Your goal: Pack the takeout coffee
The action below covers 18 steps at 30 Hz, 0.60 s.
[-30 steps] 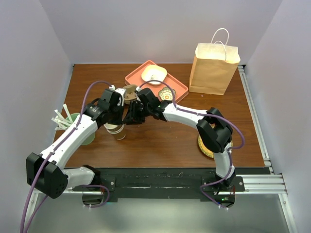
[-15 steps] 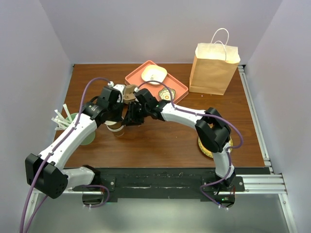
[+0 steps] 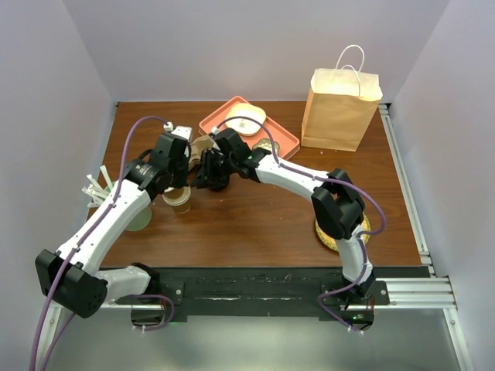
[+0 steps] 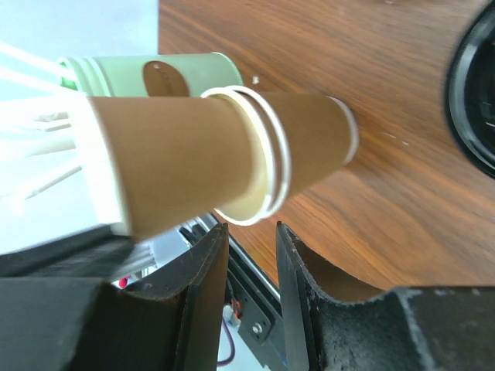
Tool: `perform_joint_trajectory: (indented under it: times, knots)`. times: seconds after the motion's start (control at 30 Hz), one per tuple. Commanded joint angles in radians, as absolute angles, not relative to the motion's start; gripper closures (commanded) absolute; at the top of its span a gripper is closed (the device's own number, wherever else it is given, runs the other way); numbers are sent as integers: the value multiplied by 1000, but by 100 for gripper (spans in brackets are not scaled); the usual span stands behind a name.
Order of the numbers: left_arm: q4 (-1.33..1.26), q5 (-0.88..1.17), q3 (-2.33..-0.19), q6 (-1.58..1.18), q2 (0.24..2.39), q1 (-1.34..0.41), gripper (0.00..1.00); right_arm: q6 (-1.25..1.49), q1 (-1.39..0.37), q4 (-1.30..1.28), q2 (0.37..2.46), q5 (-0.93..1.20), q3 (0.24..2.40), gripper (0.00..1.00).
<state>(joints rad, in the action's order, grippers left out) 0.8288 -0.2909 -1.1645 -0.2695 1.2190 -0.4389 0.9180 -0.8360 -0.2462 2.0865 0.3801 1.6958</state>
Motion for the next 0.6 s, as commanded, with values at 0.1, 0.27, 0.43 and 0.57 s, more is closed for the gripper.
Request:
perform_joint_trajectory:
  times: [0.1, 0.27, 0.43, 0.57]
  knots:
    - [862, -394, -1327, -259, 1215, -440, 100, 855, -801, -371, 1893, 361, 1638, 64]
    - [946, -376, -1483, -238, 1273, -443, 100, 795, -767, -500, 1714, 224, 1557, 64]
    - [963, -310, -1546, -278, 1316, -550, 100, 709, -726, -669, 1482, -44, 1499, 62]
    - [954, -308, -1523, -343, 1386, -711, 100, 672, -721, -799, 1316, -144, 1516, 62]
